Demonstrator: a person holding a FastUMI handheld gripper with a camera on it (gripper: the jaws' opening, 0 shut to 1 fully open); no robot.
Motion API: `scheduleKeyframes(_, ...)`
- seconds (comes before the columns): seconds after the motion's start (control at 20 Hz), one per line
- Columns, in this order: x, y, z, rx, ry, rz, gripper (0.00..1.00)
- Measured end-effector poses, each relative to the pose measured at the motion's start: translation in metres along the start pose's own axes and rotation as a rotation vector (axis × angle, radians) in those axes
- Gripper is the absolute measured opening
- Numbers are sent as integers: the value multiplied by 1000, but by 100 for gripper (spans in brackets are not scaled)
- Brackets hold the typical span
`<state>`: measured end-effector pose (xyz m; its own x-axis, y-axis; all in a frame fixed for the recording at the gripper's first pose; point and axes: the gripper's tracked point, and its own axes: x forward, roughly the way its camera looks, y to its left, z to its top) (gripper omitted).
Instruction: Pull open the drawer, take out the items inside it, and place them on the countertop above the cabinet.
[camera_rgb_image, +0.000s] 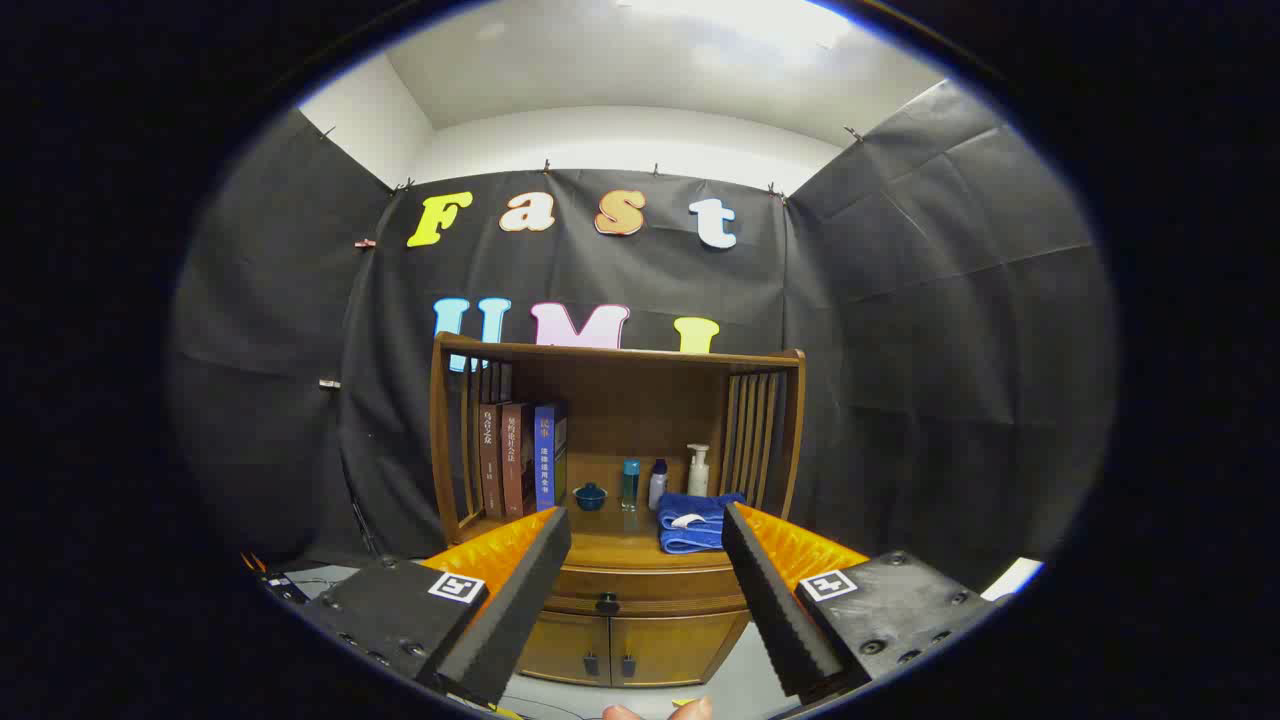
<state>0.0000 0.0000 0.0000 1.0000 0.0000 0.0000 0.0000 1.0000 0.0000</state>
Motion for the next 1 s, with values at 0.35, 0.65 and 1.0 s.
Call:
scheduleKeyframes(0.35,0,1,1,4,-13,0,99)
scheduleKeyframes(0.65,1,1,1,-1,-12,5,99)
scheduleKeyframes(1.0,4,4,1,1,-38,29,99)
